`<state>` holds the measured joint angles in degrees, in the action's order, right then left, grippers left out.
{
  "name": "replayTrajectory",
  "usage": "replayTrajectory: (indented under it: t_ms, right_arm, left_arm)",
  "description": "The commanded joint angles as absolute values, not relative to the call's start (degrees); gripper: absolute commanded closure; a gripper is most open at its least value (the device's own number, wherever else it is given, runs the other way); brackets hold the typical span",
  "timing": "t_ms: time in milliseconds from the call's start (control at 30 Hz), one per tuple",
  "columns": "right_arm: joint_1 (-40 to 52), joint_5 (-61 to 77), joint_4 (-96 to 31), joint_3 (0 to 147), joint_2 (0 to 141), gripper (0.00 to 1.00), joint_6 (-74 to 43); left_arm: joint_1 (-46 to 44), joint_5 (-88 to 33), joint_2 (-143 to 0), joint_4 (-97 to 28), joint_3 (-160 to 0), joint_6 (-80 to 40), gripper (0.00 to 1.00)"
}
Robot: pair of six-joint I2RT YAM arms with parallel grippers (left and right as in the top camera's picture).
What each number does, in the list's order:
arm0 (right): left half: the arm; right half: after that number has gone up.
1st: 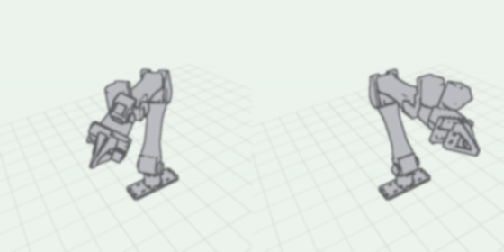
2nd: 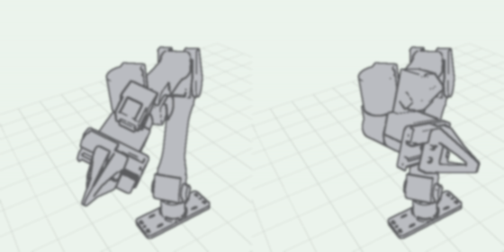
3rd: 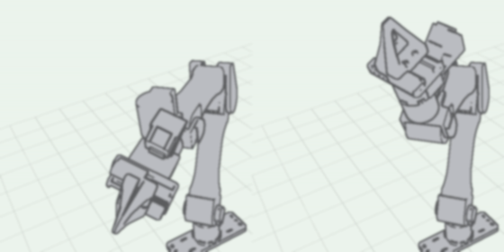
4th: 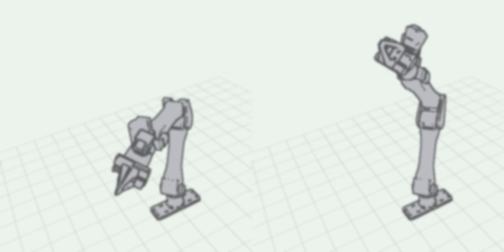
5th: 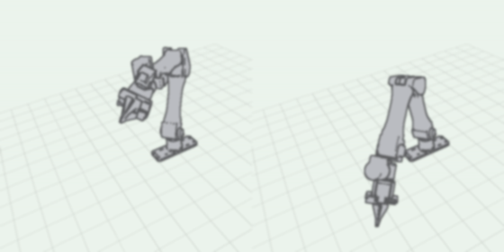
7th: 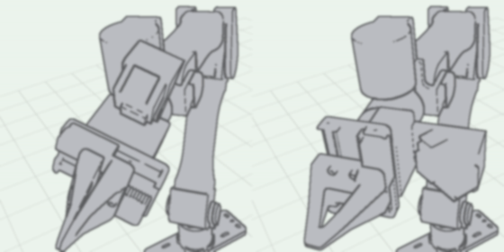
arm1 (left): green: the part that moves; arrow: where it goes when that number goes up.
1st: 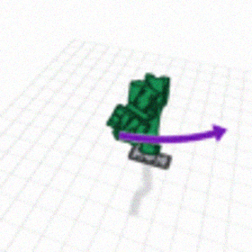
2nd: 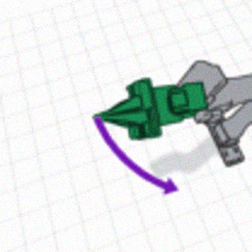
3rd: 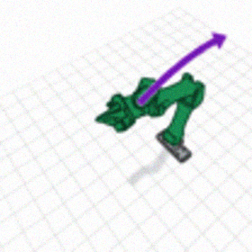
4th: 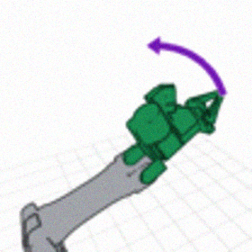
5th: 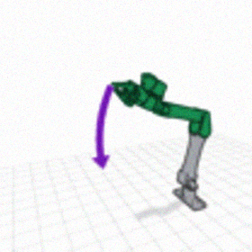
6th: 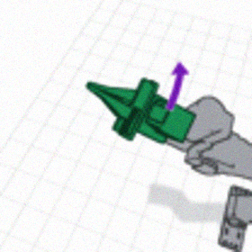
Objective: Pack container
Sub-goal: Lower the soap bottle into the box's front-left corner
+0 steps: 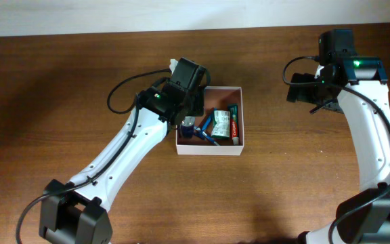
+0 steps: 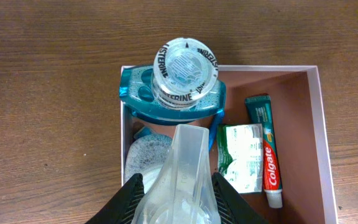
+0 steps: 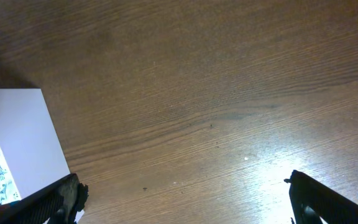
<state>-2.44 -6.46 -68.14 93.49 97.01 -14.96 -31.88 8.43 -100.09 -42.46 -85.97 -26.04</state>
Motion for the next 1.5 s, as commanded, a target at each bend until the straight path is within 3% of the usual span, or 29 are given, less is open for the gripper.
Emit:
replayTrajectory:
  t_ms: [0,367,433,733,933,1467]
  right_arm:
    - [-2.7,-7.2,-68.2,93.9,96.5,0.02,-15.0]
    - [-2.7,-7.2,-68.1,93.9,96.5,0.02,-15.0]
    - [-2.7,-7.1,-68.1,93.9,96.5,0.02,-15.0]
    - [-2.7,-7.2,-68.1,93.9,96.5,0.02,-15.0]
    - [-2.7,-7.2,-68.2,93.9,96.5,0.02,-15.0]
    - [-2.7,-7.2,-68.1,93.9,96.5,0.02,-15.0]
  left_arm:
    - [-31.8,11.9,-99.7,-42.3,-84.3,-26.1,0.72]
    - [-31.8,11.8,-99.8,-42.7,-83.4,-26.1,0.71]
    - [-31.8,11.8,-99.8,-42.9,-83.4,-26.1,0.63]
    - [-31.8,11.8,-99.8,-43.4,-83.4,-26.1,0.61]
    - [-31.8,11.8,-99.8,-43.8,-83.4,-26.1,0.49]
    - [-31.8,10.2,-99.7,-45.1,-83.4,-25.2,0.49]
